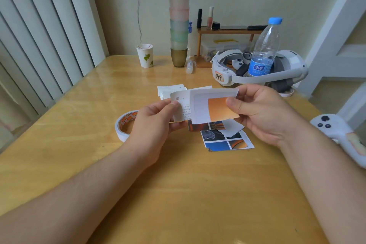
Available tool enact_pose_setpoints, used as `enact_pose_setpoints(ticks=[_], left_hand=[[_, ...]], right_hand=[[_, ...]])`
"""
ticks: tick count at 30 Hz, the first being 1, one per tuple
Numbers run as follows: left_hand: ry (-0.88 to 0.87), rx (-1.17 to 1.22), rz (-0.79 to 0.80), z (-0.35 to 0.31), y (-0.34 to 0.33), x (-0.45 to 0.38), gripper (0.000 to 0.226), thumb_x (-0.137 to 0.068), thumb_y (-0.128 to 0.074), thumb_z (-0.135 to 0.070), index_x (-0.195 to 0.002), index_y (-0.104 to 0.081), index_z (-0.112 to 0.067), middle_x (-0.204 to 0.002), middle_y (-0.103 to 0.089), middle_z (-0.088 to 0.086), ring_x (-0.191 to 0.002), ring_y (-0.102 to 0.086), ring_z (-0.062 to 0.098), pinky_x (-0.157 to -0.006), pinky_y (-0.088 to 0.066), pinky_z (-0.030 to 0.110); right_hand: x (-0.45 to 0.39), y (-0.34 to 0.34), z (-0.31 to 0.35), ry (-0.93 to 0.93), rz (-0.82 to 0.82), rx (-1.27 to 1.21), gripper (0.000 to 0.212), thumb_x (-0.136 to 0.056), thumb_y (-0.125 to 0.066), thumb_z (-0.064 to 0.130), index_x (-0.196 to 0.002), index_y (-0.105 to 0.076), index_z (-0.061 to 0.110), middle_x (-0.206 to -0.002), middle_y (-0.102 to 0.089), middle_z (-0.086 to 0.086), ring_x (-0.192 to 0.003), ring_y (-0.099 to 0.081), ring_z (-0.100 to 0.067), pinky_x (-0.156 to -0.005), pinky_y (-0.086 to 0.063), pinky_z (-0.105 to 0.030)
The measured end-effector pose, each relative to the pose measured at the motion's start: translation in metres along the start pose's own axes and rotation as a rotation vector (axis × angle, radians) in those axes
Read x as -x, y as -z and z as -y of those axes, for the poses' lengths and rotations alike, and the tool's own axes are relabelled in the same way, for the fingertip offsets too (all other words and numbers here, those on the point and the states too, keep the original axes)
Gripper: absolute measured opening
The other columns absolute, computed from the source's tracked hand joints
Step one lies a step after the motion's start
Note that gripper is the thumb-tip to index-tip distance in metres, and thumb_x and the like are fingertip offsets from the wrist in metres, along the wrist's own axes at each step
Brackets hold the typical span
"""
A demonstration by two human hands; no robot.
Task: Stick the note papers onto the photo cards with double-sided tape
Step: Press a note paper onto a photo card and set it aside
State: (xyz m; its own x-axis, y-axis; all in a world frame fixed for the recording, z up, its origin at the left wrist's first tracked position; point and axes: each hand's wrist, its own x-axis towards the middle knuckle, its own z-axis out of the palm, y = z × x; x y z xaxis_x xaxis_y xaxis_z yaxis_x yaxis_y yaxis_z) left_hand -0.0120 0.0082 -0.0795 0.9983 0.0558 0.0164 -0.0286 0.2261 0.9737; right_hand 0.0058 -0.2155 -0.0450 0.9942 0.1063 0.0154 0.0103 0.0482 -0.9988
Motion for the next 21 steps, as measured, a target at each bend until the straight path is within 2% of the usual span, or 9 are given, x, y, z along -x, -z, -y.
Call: enact_pose_setpoints(ticks=[3,7,11,17,21], left_hand=[[-0.011,-0.023,0.029,-0.002,-0.002,0.004,0.028,-0.108,-0.052,-0.011,-0.105,-0.080,-0.013,-0.098,-0.081,0.006,-0.081,-0.076,0.013,-0.072,-0.061,0.024],[-0.021,-0.048,0.058,-0.005,-0.005,0.008,0.039,-0.108,-0.051,-0.010,-0.094,-0.085,-0.024,-0.102,-0.081,0.006,-0.091,-0.078,0.017,-0.076,-0.062,0.026],[-0.022,-0.016,0.102,-0.007,-0.008,0.012,0.049,-0.108,-0.048,-0.004,-0.085,-0.086,-0.027,-0.103,-0.082,0.007,-0.088,-0.079,0.018,-0.071,-0.061,0.024],[-0.008,0.003,0.129,-0.004,-0.007,0.010,0.042,-0.108,-0.045,-0.003,-0.099,-0.082,-0.021,-0.108,-0.081,0.007,-0.094,-0.079,0.024,-0.074,-0.063,0.027],[0.022,0.011,0.136,-0.002,-0.005,0.007,0.038,-0.108,-0.043,-0.003,-0.110,-0.079,-0.015,-0.109,-0.080,0.012,-0.100,-0.078,0.030,-0.078,-0.064,0.031]], right_hand=[[0.000,-0.010,-0.005,0.006,-0.007,0.056,0.017,-0.080,-0.080,0.006,-0.074,-0.073,0.021,-0.075,-0.063,0.001,-0.071,-0.055,-0.014,-0.064,-0.048,-0.027],[-0.001,-0.016,-0.009,0.014,-0.049,0.073,0.018,-0.085,-0.079,0.002,-0.080,-0.071,0.018,-0.075,-0.062,-0.001,-0.067,-0.051,-0.014,-0.061,-0.045,-0.027],[-0.002,-0.017,-0.010,0.010,-0.073,0.087,0.016,-0.084,-0.081,0.006,-0.081,-0.075,0.020,-0.079,-0.065,-0.001,-0.068,-0.056,-0.010,-0.061,-0.048,-0.024],[-0.004,-0.015,-0.012,-0.005,-0.119,0.118,0.013,-0.084,-0.083,0.011,-0.095,-0.079,0.016,-0.090,-0.076,-0.004,-0.078,-0.061,-0.012,-0.063,-0.050,-0.023],[-0.006,-0.015,-0.014,-0.009,-0.124,0.132,0.014,-0.084,-0.084,0.011,-0.096,-0.079,0.015,-0.088,-0.076,-0.003,-0.079,-0.061,-0.013,-0.063,-0.049,-0.024]])
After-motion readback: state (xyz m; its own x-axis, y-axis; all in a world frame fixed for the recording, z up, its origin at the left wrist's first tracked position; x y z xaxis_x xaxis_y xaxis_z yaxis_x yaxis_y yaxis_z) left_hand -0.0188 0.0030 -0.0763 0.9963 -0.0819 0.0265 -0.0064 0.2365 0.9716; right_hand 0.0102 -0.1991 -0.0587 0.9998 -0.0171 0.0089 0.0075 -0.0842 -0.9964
